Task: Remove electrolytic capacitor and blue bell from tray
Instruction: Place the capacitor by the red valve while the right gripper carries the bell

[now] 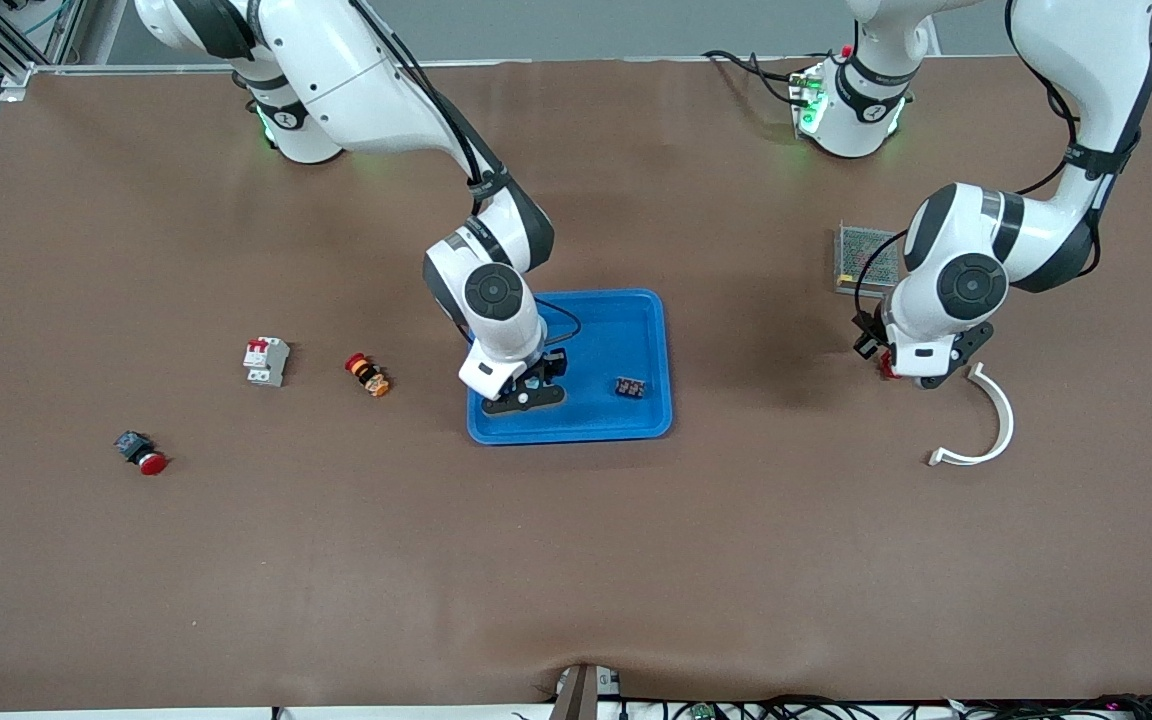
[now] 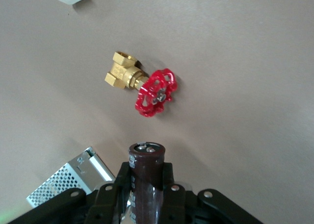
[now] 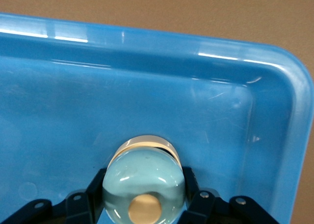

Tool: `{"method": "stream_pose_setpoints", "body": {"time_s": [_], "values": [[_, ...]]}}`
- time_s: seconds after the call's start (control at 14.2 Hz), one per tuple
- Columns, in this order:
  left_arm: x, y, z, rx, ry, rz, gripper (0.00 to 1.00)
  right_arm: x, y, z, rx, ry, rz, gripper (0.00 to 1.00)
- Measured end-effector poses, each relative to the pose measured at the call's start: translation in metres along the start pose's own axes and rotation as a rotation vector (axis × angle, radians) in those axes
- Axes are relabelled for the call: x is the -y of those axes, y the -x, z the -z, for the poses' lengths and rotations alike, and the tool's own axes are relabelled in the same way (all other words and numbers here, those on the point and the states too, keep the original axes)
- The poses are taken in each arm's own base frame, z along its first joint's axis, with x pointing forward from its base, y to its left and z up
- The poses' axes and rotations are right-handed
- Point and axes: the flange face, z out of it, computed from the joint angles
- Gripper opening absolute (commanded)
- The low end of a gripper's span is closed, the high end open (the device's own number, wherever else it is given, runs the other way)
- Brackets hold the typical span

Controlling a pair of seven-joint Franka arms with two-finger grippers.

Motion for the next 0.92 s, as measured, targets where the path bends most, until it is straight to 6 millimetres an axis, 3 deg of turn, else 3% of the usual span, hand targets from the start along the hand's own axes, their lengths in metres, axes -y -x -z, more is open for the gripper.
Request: {"method": "stream_pose_setpoints", "body": {"time_s": [0.28,0.42,0.57,0.78,0.85,0.92], "values": [[0.012,-0.009,-0.019,0.014,0.027,0.070,0.00,-0.002,-0.002,0.002,0.008,0.008,-0.004,0.41],[0.009,-0.008,-0.025,0.021,0.034,0.139,0.00,-0.005,-0.006,0.013,0.044,0.029,-0.008,0.41],[0.005,-0.006,-0.032,0.030,0.043,0.195,0.00,-0.016,-0.015,0.037,0.076,0.044,0.008,0.41],[-0.001,-0.003,-0.044,0.041,0.048,0.282,0.00,-0.064,-0.035,0.083,0.117,0.044,0.059,0.41],[-0.003,-0.002,-0.048,0.036,0.041,0.292,0.04,-0.082,-0.040,0.096,0.128,0.041,0.078,0.41],[-0.004,-0.001,-0.052,0.030,0.033,0.299,0.26,-0.098,-0.044,0.108,0.139,0.037,0.097,0.41]]}}
